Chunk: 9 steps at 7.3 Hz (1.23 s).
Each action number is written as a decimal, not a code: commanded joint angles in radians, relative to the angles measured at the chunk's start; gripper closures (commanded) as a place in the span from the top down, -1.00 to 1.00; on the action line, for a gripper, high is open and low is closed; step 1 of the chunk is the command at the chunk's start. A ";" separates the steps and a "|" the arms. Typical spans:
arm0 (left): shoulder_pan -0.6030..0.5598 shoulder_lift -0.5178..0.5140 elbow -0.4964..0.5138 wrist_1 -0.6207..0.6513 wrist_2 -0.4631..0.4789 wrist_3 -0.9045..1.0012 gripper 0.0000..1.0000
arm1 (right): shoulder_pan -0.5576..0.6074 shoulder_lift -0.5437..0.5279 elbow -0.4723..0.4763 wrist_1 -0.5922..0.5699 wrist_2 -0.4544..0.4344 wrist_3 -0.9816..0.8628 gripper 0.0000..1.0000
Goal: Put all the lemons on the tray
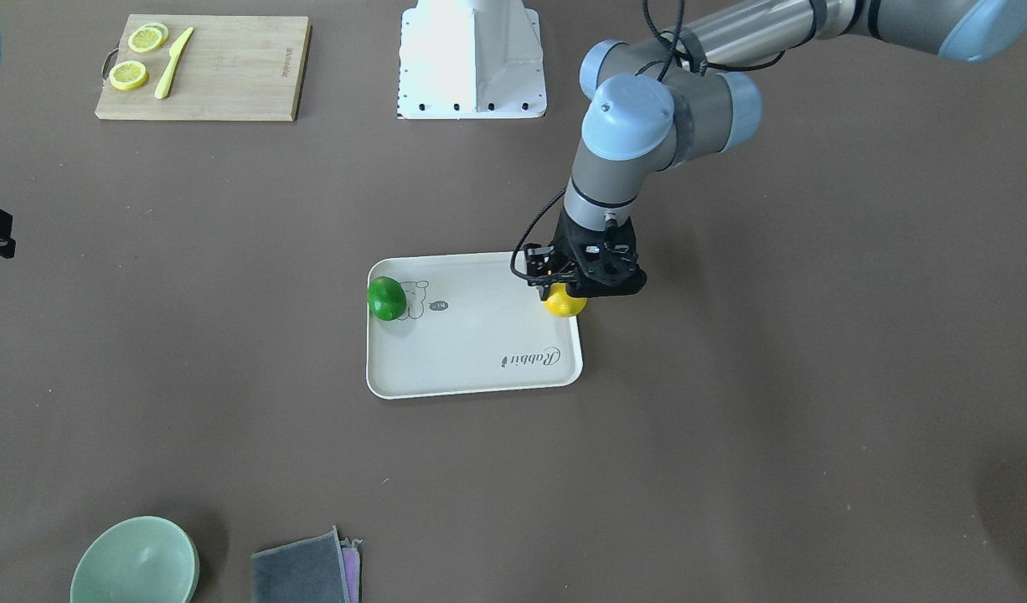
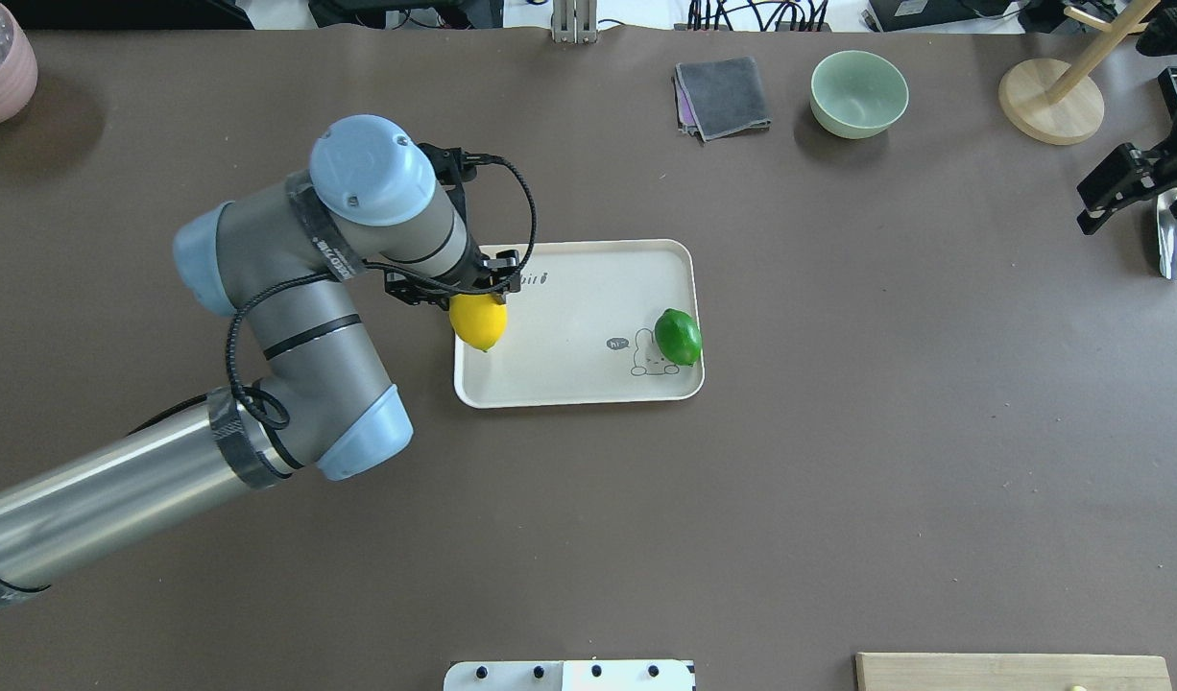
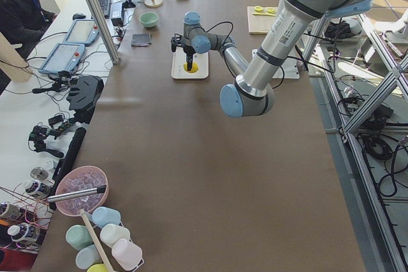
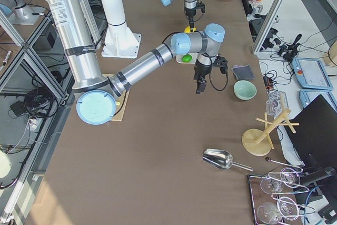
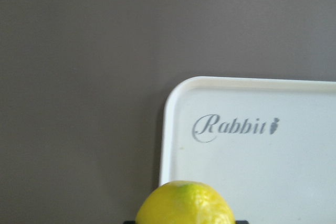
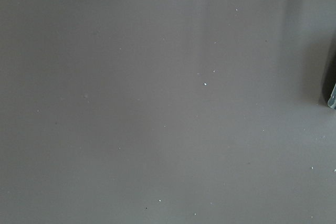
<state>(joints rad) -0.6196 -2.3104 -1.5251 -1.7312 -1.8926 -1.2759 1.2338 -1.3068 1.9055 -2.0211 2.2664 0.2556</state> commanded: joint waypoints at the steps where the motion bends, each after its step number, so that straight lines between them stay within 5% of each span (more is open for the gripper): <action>1: 0.015 -0.064 0.054 -0.024 0.030 -0.065 -1.00 | 0.001 -0.008 -0.008 -0.001 0.007 -0.003 1.00; 2: 0.006 -0.064 0.054 -0.030 0.029 -0.121 -0.48 | 0.001 -0.006 -0.008 -0.001 0.007 -0.001 1.00; 3: -0.035 -0.061 0.060 -0.033 0.029 -0.132 0.95 | 0.001 -0.006 -0.010 0.001 0.005 -0.001 1.00; 7: -0.178 -0.043 0.059 -0.018 -0.066 -0.131 0.96 | -0.002 -0.005 -0.013 0.001 0.007 0.007 1.00; 9: -0.340 0.072 0.045 -0.019 -0.262 0.059 0.96 | -0.002 -0.006 -0.026 0.004 0.005 0.005 1.00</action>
<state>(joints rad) -0.8622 -2.3059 -1.4725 -1.7515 -2.0403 -1.3487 1.2322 -1.3117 1.8874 -2.0196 2.2724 0.2619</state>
